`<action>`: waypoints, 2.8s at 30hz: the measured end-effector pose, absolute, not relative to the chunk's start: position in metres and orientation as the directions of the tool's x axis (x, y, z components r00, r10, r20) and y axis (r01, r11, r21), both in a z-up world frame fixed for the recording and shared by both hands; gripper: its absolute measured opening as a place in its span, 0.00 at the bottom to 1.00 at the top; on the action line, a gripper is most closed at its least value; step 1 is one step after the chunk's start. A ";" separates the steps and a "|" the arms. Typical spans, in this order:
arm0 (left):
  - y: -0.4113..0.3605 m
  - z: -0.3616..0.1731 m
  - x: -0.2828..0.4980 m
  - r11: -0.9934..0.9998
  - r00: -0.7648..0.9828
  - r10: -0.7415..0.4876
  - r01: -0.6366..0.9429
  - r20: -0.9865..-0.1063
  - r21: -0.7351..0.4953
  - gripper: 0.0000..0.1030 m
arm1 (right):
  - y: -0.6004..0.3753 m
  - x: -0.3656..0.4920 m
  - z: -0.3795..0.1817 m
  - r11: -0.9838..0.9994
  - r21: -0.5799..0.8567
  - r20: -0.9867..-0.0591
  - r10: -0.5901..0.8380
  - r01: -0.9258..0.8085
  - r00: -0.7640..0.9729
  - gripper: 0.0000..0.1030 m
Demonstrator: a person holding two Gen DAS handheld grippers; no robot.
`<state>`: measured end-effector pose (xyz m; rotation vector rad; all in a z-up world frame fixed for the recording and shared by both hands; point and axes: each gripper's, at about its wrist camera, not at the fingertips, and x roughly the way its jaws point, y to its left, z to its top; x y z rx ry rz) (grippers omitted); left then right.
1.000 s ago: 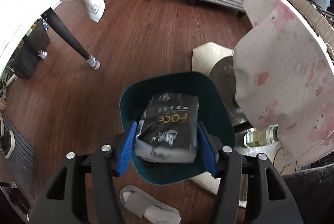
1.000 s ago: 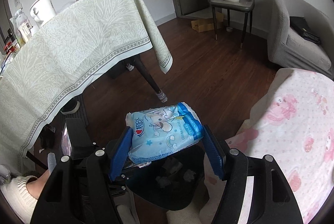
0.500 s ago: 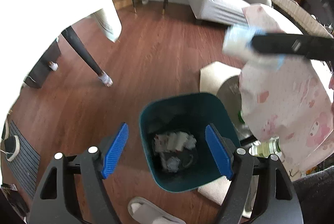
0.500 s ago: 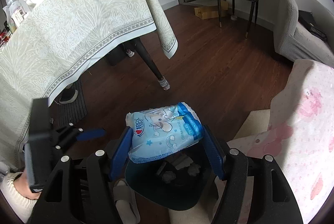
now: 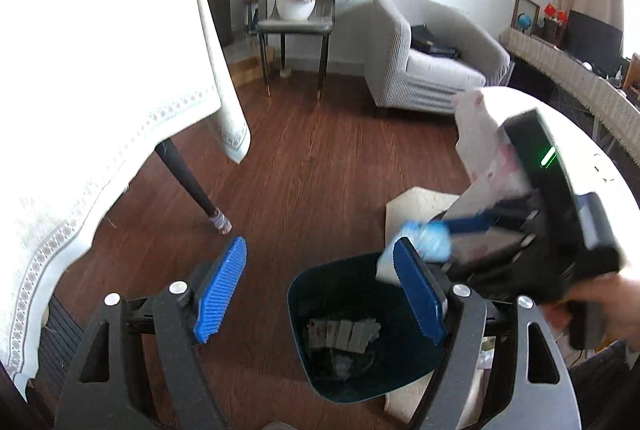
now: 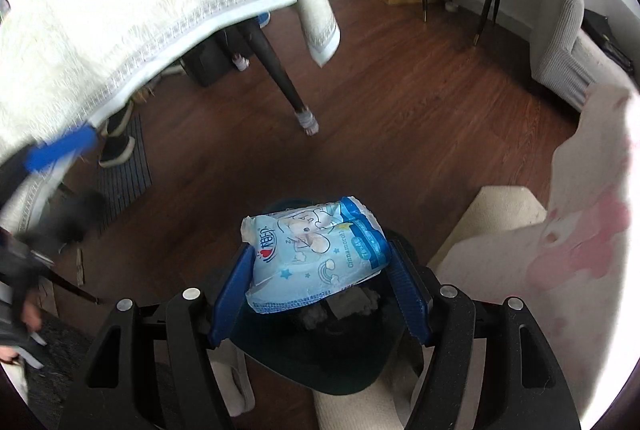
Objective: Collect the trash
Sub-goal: 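Open the left tool to drop the tissue pack while the right tool releases the wipe pack into the bin, then move both open tools from the bin back over the table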
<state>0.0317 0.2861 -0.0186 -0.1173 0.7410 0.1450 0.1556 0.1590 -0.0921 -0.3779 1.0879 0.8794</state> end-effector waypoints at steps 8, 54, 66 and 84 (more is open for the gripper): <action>0.282 0.006 0.027 0.982 0.777 0.114 -0.182 -0.619 -0.047 0.68 | 0.170 0.143 -0.115 0.584 0.130 -0.905 0.400 -0.801 0.145 0.66; 0.187 0.064 0.059 0.988 0.879 -0.025 -0.051 -0.477 -0.147 0.64 | 0.022 0.125 0.010 0.609 0.044 -0.720 0.569 -0.792 0.398 0.63; 0.114 0.049 0.093 0.988 0.861 -0.123 0.056 -0.494 -0.147 0.73 | -0.086 0.157 0.011 0.771 0.019 -0.700 0.465 -0.636 0.542 0.63; -0.013 0.015 0.143 0.931 0.715 -0.357 0.321 -0.600 -0.171 0.82 | -0.232 0.176 0.009 0.903 0.021 -0.668 0.331 -0.429 0.666 0.63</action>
